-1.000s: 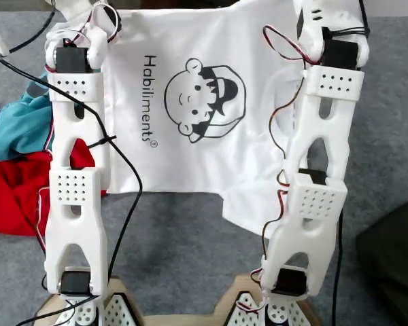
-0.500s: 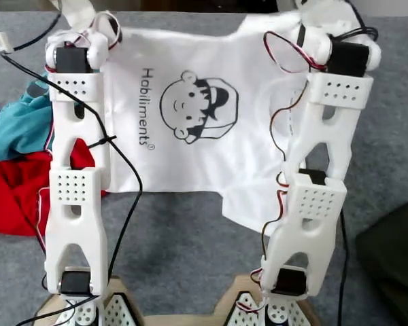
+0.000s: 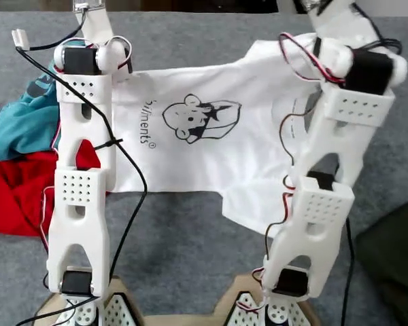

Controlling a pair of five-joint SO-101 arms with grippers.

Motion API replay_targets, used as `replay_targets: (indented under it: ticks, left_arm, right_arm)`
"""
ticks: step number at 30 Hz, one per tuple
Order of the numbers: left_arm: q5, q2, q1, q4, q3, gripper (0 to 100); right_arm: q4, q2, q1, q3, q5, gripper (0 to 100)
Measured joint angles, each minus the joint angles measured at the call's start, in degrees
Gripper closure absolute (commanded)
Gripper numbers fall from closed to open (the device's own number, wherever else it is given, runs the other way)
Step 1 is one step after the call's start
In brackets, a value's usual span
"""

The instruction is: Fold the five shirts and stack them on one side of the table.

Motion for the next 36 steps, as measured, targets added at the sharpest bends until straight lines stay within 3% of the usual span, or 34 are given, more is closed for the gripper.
replay_targets:
  ticks: [5, 14, 25, 29, 36]
  left_arm:
    - [0.00, -3.34, 0.70, 0.97, 0.00, 98]
    - [0.00, -6.15, 1.23, 1.05, 0.00, 98]
    - [-2.11, -7.21, 3.08, 1.14, 8.09, 98]
    - [-2.46, -12.57, 3.08, 1.14, 14.95, 98]
    - [-3.08, -25.41, 4.66, 1.14, 37.63, 98]
  right_arm:
    - [0.00, -7.38, 0.97, 7.47, 0.00, 99.3]
    - [-0.35, -24.88, 1.85, 37.54, -1.85, 99.3]
    - [-13.19, -37.19, 2.99, 68.57, -1.85, 99.3]
    - [-19.87, -43.87, 2.99, 82.73, -1.85, 99.3]
    - [-30.77, -55.03, 2.99, 107.96, -1.58, 99.3]
